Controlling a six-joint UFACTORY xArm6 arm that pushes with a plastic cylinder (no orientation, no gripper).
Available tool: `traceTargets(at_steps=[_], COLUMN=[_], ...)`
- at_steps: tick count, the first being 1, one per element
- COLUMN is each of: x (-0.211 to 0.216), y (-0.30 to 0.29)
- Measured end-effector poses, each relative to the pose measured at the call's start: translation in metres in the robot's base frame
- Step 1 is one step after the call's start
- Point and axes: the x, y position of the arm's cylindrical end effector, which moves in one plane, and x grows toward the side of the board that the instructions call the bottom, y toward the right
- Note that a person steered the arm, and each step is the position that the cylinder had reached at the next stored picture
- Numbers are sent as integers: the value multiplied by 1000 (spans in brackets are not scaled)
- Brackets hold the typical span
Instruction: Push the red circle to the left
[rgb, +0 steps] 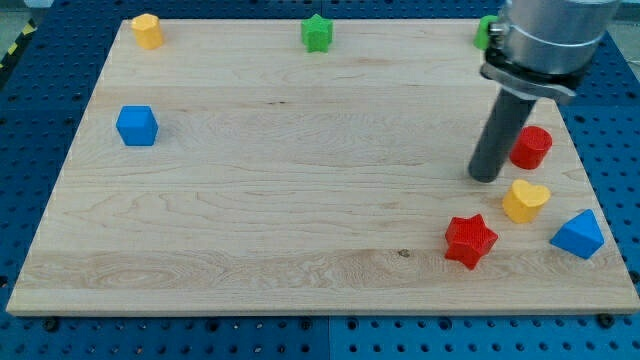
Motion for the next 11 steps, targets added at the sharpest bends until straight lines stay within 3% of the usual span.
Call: traceTargets(at_steps=[3, 4, 6, 9, 11], x=[12, -11, -51, -51, -37], y=[89, 112, 107, 40, 53])
